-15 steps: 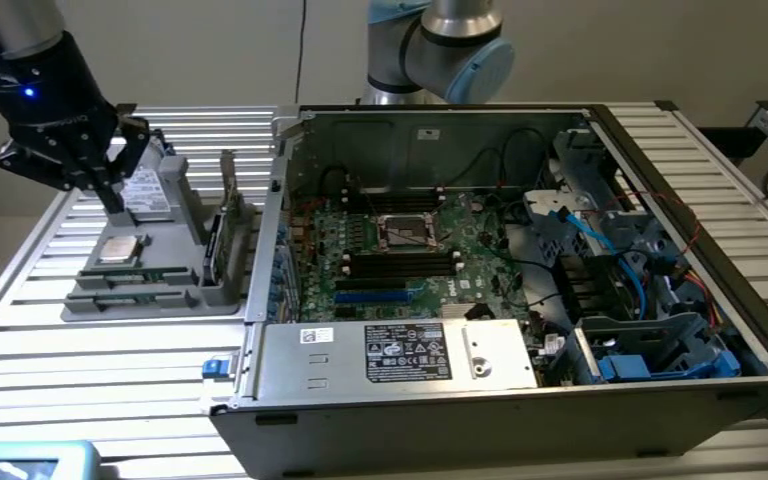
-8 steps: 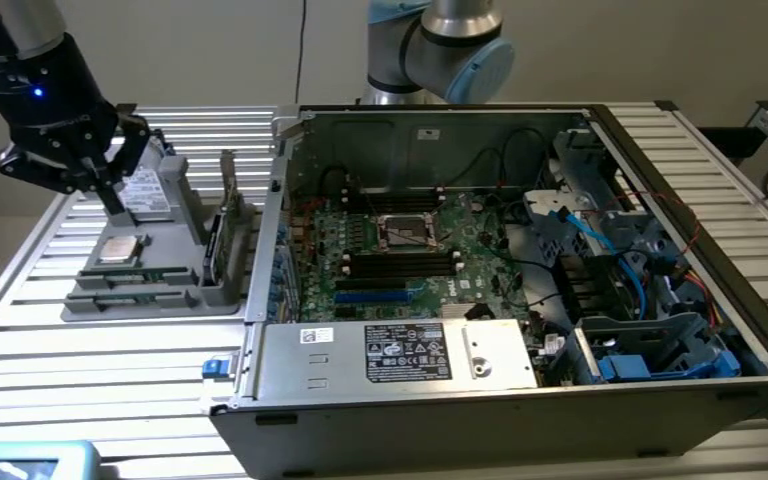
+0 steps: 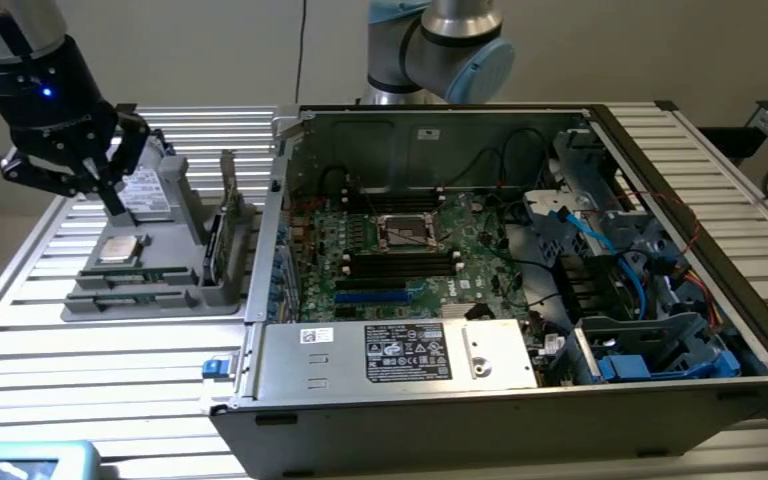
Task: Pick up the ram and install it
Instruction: 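Pick up the ram and move it above insertion slot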
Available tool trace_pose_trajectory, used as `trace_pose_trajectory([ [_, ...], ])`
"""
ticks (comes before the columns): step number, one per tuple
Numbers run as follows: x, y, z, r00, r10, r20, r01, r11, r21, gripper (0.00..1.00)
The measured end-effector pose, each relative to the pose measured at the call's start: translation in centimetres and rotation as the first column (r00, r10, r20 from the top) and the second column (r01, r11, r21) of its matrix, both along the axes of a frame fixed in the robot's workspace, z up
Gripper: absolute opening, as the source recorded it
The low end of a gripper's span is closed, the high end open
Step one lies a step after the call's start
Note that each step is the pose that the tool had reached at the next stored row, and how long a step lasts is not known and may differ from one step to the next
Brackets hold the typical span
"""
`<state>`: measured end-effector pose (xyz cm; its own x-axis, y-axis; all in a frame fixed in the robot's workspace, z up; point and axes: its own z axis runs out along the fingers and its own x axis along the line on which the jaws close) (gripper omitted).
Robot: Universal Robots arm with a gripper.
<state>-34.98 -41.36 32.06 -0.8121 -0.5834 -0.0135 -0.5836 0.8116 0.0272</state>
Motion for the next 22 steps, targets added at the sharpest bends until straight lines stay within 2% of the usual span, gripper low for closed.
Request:
trace_pose_trajectory([
  [3, 0.00, 0.00, -0.06, 0.9986, 0.053, 0.0000, -0.053, 0.9986, 0.0000, 0.11],
  [6, 0.00, 0.00, -0.11, 0.9942, 0.108, 0.0000, -0.108, 0.9942, 0.0000, 0.11],
  [11, 0.00, 0.00, -0.20, 0.9802, 0.198, 0.0000, -0.198, 0.9802, 0.0000, 0.11],
  [14, 0.00, 0.00, -0.27, 0.9681, 0.251, 0.0000, -0.251, 0.9681, 0.0000, 0.11],
  [17, 0.00, 0.00, -0.32, 0.9526, 0.304, -0.0001, -0.304, 0.9526, 0.0000, 0.11],
  [22, 0.00, 0.00, -0.39, 0.9213, 0.389, -0.0001, -0.389, 0.9213, 0.0000, 0.11],
])
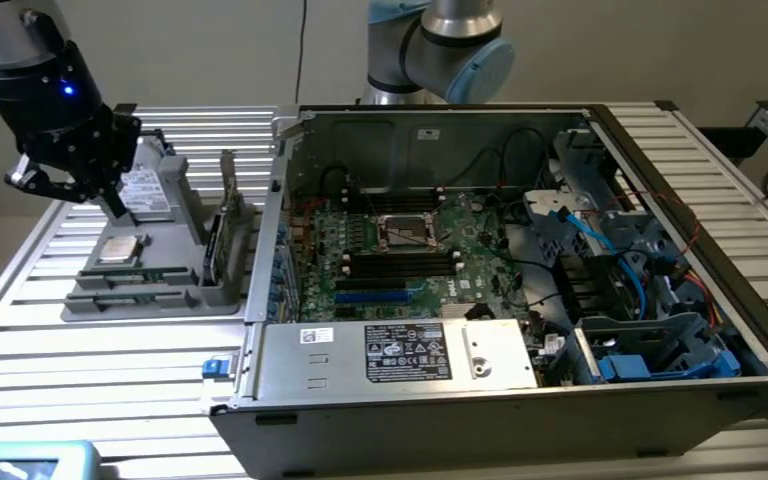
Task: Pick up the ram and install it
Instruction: 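Pick up the ram and move it above insertion slot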
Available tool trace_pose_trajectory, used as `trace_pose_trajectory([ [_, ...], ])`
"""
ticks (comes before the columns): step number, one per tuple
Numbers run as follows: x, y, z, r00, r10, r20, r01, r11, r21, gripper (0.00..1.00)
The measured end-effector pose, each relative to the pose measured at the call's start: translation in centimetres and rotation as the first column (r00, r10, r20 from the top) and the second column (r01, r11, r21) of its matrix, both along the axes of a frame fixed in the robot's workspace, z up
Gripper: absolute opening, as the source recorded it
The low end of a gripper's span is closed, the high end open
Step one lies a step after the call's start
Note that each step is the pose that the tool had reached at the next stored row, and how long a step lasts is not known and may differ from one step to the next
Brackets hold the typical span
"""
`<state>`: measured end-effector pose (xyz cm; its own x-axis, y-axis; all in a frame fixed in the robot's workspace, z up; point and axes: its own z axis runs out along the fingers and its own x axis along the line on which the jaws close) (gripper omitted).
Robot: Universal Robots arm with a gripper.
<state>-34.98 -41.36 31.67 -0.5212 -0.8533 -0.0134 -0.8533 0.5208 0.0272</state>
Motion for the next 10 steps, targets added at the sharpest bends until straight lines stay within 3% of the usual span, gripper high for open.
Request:
trace_pose_trajectory([
  [5, 0.01, 0.00, -0.04, 0.9959, 0.090, 0.0015, -0.090, 0.9959, 0.0000, 0.11],
  [10, 0.01, 0.00, -0.05, 0.9843, 0.176, 0.0056, -0.176, 0.9843, -0.0006, 0.11],
])
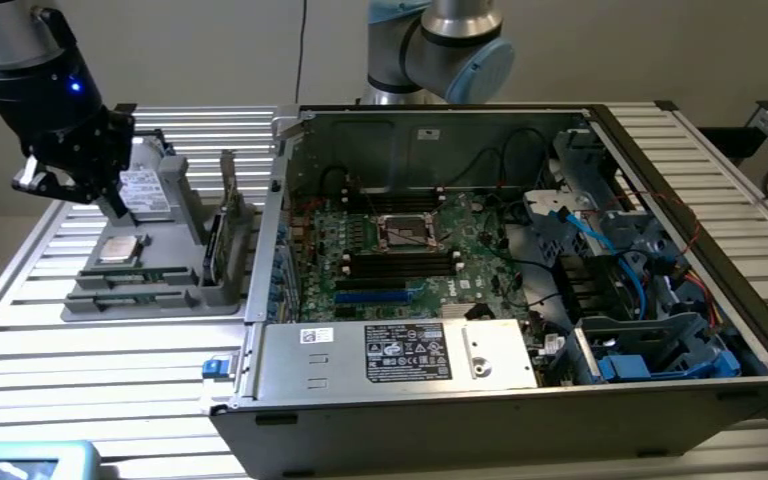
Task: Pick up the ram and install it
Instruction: 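Pick up the ram and move it above insertion slot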
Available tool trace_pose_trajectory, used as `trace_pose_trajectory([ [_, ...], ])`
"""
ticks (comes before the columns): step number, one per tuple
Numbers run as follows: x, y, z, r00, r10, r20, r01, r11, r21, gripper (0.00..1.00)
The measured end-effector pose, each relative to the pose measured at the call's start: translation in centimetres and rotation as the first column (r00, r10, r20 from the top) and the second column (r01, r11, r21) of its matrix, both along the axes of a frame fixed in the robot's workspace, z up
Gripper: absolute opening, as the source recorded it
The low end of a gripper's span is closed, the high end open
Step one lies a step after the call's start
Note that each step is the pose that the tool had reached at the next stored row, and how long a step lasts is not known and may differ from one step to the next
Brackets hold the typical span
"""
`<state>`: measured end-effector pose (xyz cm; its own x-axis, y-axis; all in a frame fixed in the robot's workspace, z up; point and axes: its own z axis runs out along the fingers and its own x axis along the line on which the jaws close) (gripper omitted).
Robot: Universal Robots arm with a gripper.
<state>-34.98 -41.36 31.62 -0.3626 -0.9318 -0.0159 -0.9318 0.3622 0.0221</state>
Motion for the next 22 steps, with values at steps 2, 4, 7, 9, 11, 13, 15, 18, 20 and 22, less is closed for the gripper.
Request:
trace_pose_trajectory([
  [2, 0.00, 0.00, 0.00, 0.9996, 0.029, 0.0026, -0.029, 0.9996, -0.0005, 0.11],
  [4, 0.00, 0.00, 0.00, 0.9984, 0.056, 0.0057, -0.056, 0.9985, -0.0017, 0.11],
  [7, -0.01, -0.01, 0.00, 0.9952, 0.098, 0.0079, -0.098, 0.9952, -0.0051, 0.11],
  [9, -0.01, 0.00, 0.00, 0.9924, 0.123, 0.0088, -0.123, 0.9924, -0.0091, 0.11],
  [11, -0.01, -0.01, 0.00, 0.9888, 0.149, 0.0093, -0.149, 0.9888, -0.0128, 0.11],
  [13, 0.00, -0.01, 0.01, 0.9849, 0.173, 0.0094, -0.173, 0.9848, -0.0156, 0.11],
  [15, -0.01, 0.00, 0.00, 0.9804, 0.197, 0.0094, -0.196, 0.9804, -0.0176, 0.11],
  [18, -0.01, 0.00, 0.00, 0.9733, 0.229, 0.0092, -0.229, 0.9732, -0.0202, 0.11],
  [20, -0.02, 0.00, 0.00, 0.9684, 0.249, 0.0090, -0.249, 0.9683, -0.0212, 0.11],
  [22, -0.02, 0.00, 0.00, 0.9676, 0.252, 0.0089, -0.252, 0.9675, -0.0215, 0.11],
])
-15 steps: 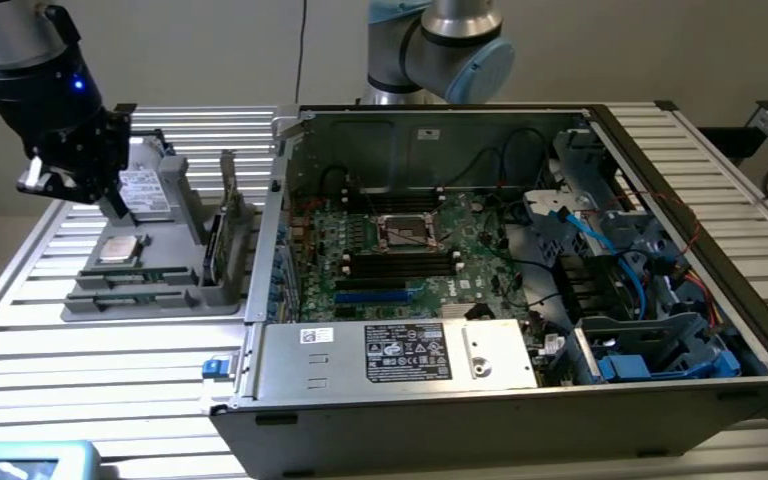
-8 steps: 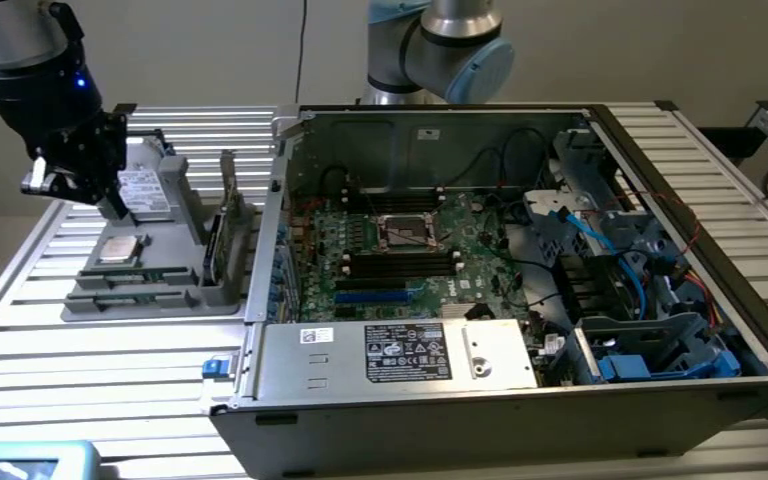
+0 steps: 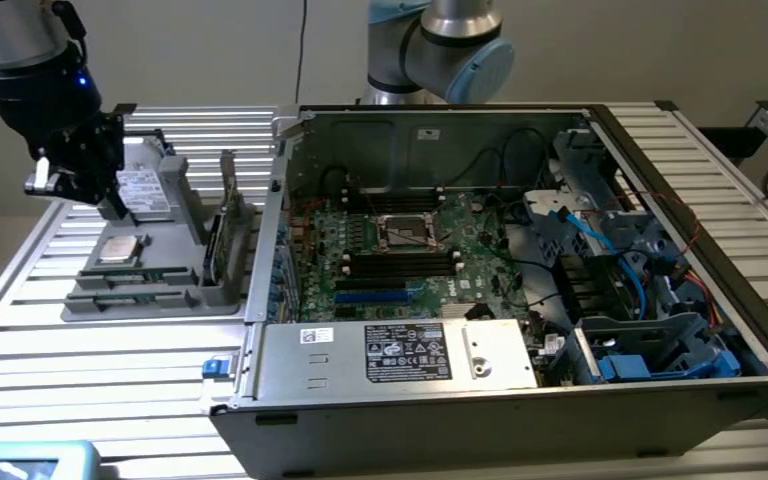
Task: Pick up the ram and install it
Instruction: 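Pick up the ram and move it above insertion slot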
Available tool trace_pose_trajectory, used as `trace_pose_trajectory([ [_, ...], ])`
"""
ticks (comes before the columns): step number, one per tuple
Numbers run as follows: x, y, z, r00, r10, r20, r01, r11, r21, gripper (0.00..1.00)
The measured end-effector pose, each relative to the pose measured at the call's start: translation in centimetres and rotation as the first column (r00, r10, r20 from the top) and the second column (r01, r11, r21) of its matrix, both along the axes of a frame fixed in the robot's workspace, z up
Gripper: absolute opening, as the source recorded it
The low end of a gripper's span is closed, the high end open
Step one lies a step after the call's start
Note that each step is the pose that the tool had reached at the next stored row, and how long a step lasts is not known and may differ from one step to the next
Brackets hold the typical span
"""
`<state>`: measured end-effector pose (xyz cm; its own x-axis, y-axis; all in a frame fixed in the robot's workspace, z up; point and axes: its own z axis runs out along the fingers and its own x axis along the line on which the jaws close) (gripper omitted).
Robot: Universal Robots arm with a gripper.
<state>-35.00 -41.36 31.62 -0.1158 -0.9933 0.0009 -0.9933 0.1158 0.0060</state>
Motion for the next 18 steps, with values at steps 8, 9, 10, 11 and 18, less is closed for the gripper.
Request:
trace_pose_trajectory([
  [8, -0.5, -0.28, -0.08, 1.0000, 0.001, 0.0008, -0.001, 1.0000, 0.0006, 0.30],
  [9, -0.5, -0.39, -0.14, 1.0000, 0.002, 0.0008, -0.002, 1.0000, 0.0006, 0.30],
  [10, -0.6, -0.45, -0.27, 1.0000, 0.003, 0.0009, -0.003, 1.0000, 0.0006, 0.36],
  [11, -0.6, -0.49, -0.46, 1.0000, 0.004, 0.0010, -0.004, 1.0000, 0.0007, 0.36],
  [18, -0.6, -0.68, -1.70, 0.9976, 0.069, -0.0052, -0.069, 0.9976, 0.0021, 0.42],
])
